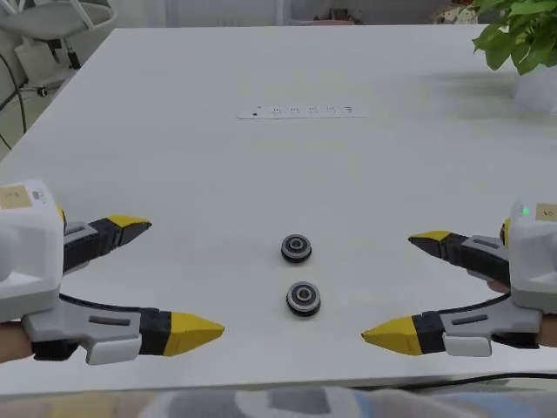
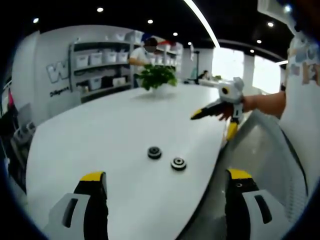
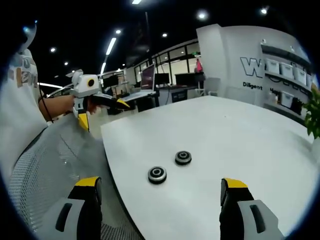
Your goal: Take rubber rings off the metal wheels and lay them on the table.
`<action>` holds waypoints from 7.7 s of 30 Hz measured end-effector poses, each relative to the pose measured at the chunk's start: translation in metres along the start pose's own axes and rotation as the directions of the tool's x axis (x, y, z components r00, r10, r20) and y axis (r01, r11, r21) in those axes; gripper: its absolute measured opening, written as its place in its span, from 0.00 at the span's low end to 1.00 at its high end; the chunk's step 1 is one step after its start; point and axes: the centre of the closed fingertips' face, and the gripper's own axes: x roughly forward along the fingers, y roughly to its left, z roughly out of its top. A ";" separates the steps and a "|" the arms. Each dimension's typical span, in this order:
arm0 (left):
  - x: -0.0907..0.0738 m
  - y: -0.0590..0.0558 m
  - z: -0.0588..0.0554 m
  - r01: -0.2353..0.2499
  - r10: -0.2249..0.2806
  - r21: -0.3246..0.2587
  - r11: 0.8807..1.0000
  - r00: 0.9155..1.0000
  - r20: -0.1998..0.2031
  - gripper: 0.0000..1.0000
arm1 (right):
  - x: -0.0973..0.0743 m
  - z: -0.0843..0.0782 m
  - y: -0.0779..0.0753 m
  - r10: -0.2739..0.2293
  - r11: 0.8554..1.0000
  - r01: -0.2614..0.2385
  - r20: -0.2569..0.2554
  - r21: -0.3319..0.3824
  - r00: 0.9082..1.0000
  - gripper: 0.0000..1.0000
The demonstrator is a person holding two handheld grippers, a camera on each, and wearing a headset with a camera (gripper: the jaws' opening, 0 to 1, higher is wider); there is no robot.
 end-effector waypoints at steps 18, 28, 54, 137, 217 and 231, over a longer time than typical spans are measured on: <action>0.000 0.002 -0.001 0.001 -0.001 0.003 1.000 1.000 -0.001 0.99 | 0.003 -0.005 0.000 -0.001 0.999 -0.001 -0.033 -0.034 0.999 0.99; 0.001 0.003 -0.002 0.007 -0.007 -0.002 1.000 1.000 -0.006 0.99 | 0.004 -0.008 -0.003 0.000 0.999 -0.001 -0.048 -0.040 0.999 0.99; 0.011 0.011 0.009 0.022 -0.022 0.030 0.999 1.000 -0.012 0.98 | 0.008 -0.004 -0.006 0.012 0.999 -0.014 -0.038 -0.046 0.999 0.99; 0.129 -0.026 -0.028 0.315 -0.297 0.087 0.945 0.940 -0.171 0.52 | 0.093 -0.041 0.000 0.178 0.968 -0.200 -0.150 -0.152 0.973 0.36; 0.159 -0.037 -0.045 0.224 -0.190 0.167 0.960 0.962 -0.199 0.14 | 0.094 -0.050 -0.001 0.149 0.976 -0.169 -0.148 -0.136 0.978 0.10; 0.159 -0.037 -0.045 0.216 -0.182 0.170 0.961 0.963 -0.197 0.13 | 0.093 -0.052 -0.005 0.131 0.984 -0.148 -0.161 -0.098 0.978 0.01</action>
